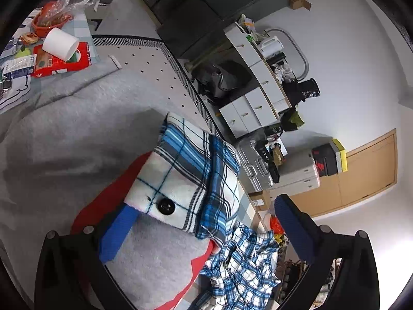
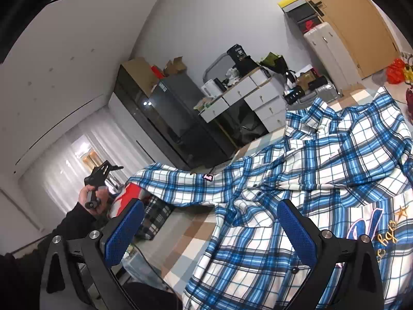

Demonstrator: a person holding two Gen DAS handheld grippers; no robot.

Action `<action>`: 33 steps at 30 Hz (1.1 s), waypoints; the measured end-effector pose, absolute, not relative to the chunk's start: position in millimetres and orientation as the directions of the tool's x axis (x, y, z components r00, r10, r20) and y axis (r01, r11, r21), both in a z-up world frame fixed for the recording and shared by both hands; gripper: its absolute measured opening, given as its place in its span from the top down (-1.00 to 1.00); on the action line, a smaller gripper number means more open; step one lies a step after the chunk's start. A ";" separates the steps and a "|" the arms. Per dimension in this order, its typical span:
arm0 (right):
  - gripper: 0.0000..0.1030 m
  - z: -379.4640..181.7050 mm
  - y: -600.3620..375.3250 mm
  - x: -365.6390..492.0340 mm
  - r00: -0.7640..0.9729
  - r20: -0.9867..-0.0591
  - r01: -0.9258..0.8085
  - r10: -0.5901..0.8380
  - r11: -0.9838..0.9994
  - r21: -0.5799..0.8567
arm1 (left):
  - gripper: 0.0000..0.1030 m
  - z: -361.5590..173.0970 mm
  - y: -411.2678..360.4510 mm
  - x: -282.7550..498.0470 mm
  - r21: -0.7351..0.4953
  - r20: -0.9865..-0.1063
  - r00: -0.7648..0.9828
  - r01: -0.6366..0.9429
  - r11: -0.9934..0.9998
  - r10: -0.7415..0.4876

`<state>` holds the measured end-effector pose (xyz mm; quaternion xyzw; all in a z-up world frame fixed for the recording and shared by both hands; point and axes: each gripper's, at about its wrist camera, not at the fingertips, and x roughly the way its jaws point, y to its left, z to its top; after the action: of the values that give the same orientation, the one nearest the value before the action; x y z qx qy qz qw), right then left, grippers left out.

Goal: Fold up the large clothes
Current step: 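Grasp the other sleeve cuff with the left tool and lift it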

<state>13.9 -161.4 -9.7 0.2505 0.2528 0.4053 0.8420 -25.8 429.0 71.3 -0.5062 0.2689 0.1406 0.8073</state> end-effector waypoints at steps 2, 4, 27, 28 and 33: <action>-1.00 -9.1 -159.7 12.5 0.546 -0.230 -0.560 0.806 0.555 0.616 | -0.82 72.3 428.6 -26.0 -0.721 -0.588 0.809 -0.517 0.462 -0.014; -1.00 -7.8 -158.0 10.3 0.550 -0.237 -0.565 0.801 0.566 0.600 | -0.29 73.7 426.1 -20.6 -0.666 -0.626 0.780 -0.542 0.512 0.010; -1.00 1.8 -177.3 8.2 0.609 -0.219 -0.555 0.763 0.606 0.570 | 0.88 153.1 300.6 43.4 -0.443 -0.556 0.831 -0.306 0.843 0.010; -1.00 2.1 -180.4 8.2 0.614 -0.214 -0.549 0.759 0.607 0.574 | 0.88 158.3 279.9 53.0 -0.434 -0.549 0.836 -0.270 0.860 -0.015; -1.00 1.6 -198.4 14.6 0.646 -0.208 -0.503 0.734 0.614 0.608 | 0.88 179.8 192.5 94.4 -0.405 -0.532 0.834 -0.102 0.908 -0.144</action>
<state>14.6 -198.4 1.6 0.2577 0.2246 0.3555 0.8699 94.4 192.5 179.8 -0.2137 0.2877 -0.0111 0.9335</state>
